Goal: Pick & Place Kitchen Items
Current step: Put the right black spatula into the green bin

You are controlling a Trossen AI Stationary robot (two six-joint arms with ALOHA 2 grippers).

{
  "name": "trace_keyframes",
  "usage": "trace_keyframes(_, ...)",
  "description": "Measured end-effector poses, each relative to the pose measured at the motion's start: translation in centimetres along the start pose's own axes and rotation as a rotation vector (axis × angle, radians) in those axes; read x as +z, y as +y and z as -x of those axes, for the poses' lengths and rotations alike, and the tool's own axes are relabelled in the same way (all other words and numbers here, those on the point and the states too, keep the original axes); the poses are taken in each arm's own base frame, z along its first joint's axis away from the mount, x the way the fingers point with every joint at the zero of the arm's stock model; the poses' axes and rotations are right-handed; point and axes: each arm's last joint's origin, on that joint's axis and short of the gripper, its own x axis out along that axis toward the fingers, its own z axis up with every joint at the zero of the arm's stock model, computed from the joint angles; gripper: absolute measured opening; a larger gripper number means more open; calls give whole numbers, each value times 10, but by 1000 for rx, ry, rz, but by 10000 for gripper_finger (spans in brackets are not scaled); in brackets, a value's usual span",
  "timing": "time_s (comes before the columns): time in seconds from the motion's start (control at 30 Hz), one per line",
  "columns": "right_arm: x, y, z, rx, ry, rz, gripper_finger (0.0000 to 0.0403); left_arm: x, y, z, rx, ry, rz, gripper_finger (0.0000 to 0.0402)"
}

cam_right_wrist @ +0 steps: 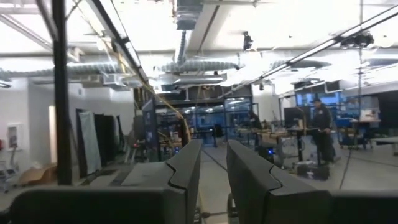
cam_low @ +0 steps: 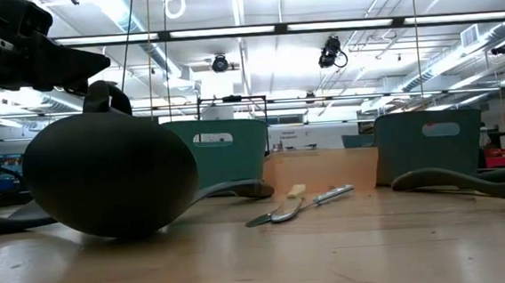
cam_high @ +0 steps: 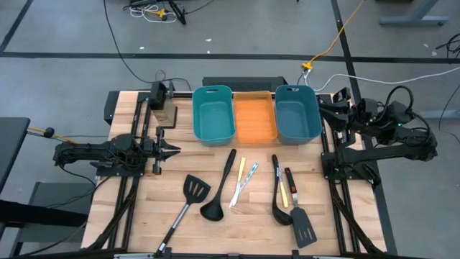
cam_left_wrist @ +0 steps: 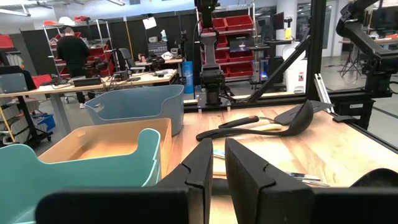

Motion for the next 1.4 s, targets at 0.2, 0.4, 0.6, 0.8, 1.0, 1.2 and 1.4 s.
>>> trace_keyframes(0.2, 7, 1, -8, -6, 35, 2, 87, 0, 0, 0, 0, 0, 0, 49)
trace_keyframes(0.4, 1, 2, -13, -7, 91, 3, 87, 0, 0, 0, 0, 0, 0, 49)
trace_keyframes(0.6, -4, 2, -14, -9, 137, -22, 87, 0, 0, 0, 0, 0, 0, 49)
trace_keyframes(0.8, -5, 2, -14, -2, 140, -54, 87, 0, 0, 0, 0, 0, 0, 49)
trace_keyframes(1.0, -5, 3, -15, 3, 142, -128, 87, 0, 0, 0, 0, 0, 0, 49)
trace_keyframes(1.2, -6, 4, -15, 47, 148, -146, 87, 0, 0, 0, 0, -1, 0, 49)
trace_keyframes(1.4, 0, 4, -16, 42, 168, -180, 87, 0, 0, 0, 0, 0, 0, 49)
